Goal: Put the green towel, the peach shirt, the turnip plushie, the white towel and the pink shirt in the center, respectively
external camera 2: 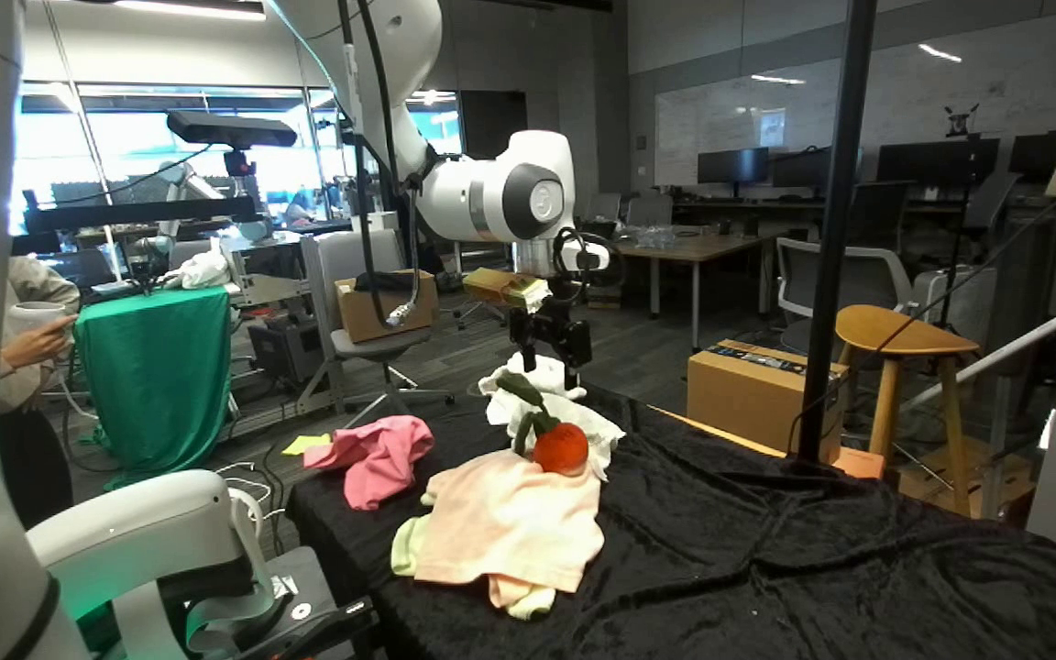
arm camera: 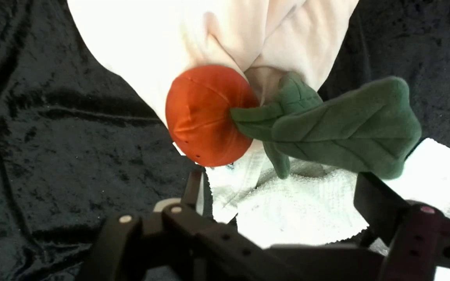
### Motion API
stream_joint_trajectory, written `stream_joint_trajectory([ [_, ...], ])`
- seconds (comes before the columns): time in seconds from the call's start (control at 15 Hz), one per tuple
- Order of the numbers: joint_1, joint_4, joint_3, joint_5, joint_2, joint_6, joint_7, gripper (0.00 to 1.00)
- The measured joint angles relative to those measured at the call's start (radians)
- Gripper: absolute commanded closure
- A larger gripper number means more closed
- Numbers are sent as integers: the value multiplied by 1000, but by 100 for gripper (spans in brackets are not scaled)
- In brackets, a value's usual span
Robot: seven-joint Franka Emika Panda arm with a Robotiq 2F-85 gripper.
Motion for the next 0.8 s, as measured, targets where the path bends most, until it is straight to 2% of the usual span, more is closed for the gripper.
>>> stream_joint_trajectory([
  [0.33, 4, 1, 0, 0, 0, 8, 4, 0],
  [0.6, 34, 15, 3, -7, 0, 5, 5, 0],
  [0.8, 68, 67, 18, -30, 9, -66, 4, 0],
])
